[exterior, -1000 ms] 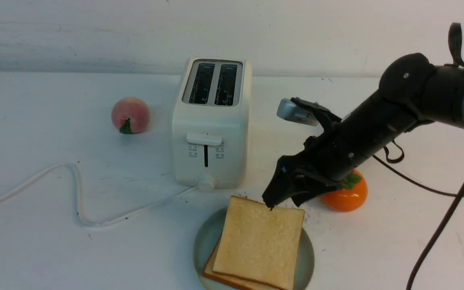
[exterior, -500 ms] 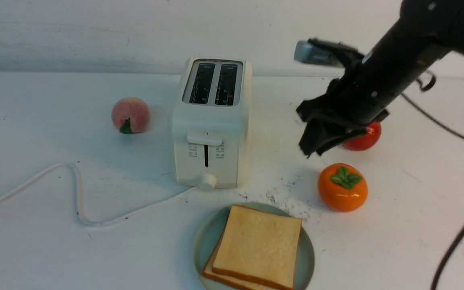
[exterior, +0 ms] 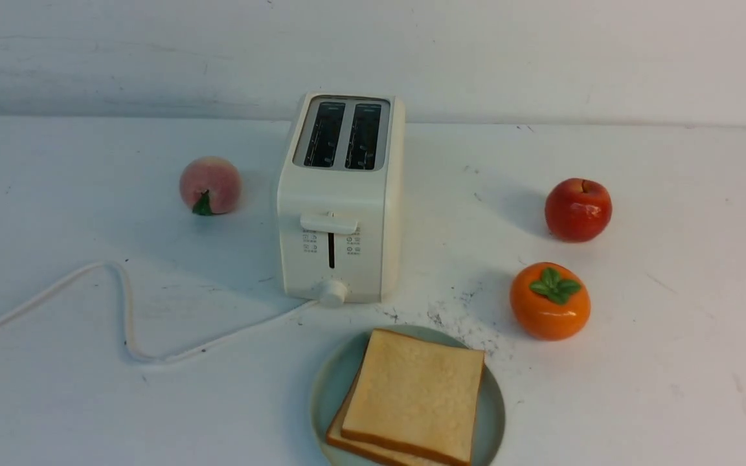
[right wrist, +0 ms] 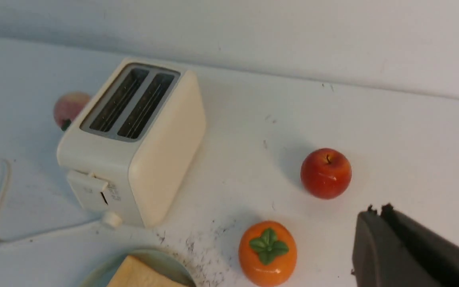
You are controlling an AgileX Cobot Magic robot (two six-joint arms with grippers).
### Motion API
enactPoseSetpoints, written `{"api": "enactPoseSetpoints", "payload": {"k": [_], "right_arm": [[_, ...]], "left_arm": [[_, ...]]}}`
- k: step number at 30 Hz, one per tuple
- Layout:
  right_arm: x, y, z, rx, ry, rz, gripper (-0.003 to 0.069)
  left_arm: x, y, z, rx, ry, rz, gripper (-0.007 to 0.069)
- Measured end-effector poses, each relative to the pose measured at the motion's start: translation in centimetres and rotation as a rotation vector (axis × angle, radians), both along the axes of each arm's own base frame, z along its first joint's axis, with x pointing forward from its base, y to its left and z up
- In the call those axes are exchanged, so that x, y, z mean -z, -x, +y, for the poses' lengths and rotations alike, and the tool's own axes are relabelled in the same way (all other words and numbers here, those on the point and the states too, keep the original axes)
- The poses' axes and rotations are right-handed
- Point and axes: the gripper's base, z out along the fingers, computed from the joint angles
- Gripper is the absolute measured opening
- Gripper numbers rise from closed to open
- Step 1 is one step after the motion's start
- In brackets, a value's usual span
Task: Take toasted bread from bread machine on white table place on plate.
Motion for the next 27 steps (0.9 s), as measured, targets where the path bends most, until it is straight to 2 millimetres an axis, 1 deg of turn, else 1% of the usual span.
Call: {"api": "enactPoseSetpoints", "payload": {"k": [1,3,4,5,6,7,8,9,10,11,13,15,20,24,25,27], "right_arm": [[1.0,1.1,-0.4,0.003,-0.016,-0.032,-0.0002],[4.1,3.5,-1.1,0.006,-0.058,-0.128,-0.0002],[4.4,3.7,-1.2,0.006,-0.062,-0.139,-0.0002],[6.1,4.6,-1.4,0.006,-0.083,-0.191,-0.0002],[8.5,5.7,-1.8,0.006,-0.113,-0.264,-0.0002],[10.3,6.5,-2.0,0.004,-0.135,-0.332,-0.0002],[10.6,6.6,-2.1,0.003,-0.140,-0.344,-0.0002],[12.4,7.3,-2.3,-0.001,-0.166,-0.425,-0.0002],[12.8,7.5,-2.3,-0.002,-0.173,-0.446,-0.0002],[14.7,8.1,-2.5,-0.006,-0.201,-0.513,-0.0001],[15.8,8.4,-2.5,-0.006,-0.219,-0.534,-0.0001],[16.4,8.3,-2.5,-0.007,-0.217,-0.530,0.0001],[16.3,8.3,-2.5,-0.009,-0.229,-0.569,0.0005],[16.3,8.3,-2.5,-0.010,-0.230,-0.581,0.0010],[16.3,8.3,-2.5,-0.010,-0.230,-0.581,0.0011],[16.3,8.3,-2.5,-0.010,-0.230,-0.581,0.0015]], "left_arm": [[0.0,0.0,0.0,0.002,0.004,-0.003,-0.0013],[-0.1,0.0,-0.1,0.003,0.007,-0.011,-0.0013],[-0.1,0.0,-0.1,0.004,0.008,-0.012,-0.0013],[-0.1,0.0,-0.1,0.004,0.010,-0.013,-0.0013],[-0.1,0.0,-0.1,0.005,0.011,-0.014,-0.0013],[-0.1,0.0,-0.1,0.005,0.013,-0.015,-0.0013],[-0.1,0.0,-0.1,0.006,0.013,-0.015,-0.0013],[-0.1,0.0,-0.1,0.006,0.014,-0.014,-0.0013],[-0.1,0.0,-0.1,0.006,0.014,-0.015,-0.0013],[-0.1,0.0,-0.1,0.007,0.018,-0.014,-0.0013],[-0.2,0.0,-0.2,0.009,0.024,-0.014,-0.0013],[-0.1,0.0,-0.2,0.012,0.034,-0.010,-0.0013],[-0.2,0.4,-0.2,0.022,0.063,-0.013,-0.0013],[0.2,2.1,0.3,0.040,0.112,-0.088,-0.0013],[0.2,2.2,0.3,0.042,0.115,-0.093,-0.0013],[0.5,3.2,0.5,0.061,0.165,-0.146,-0.0013]]}}
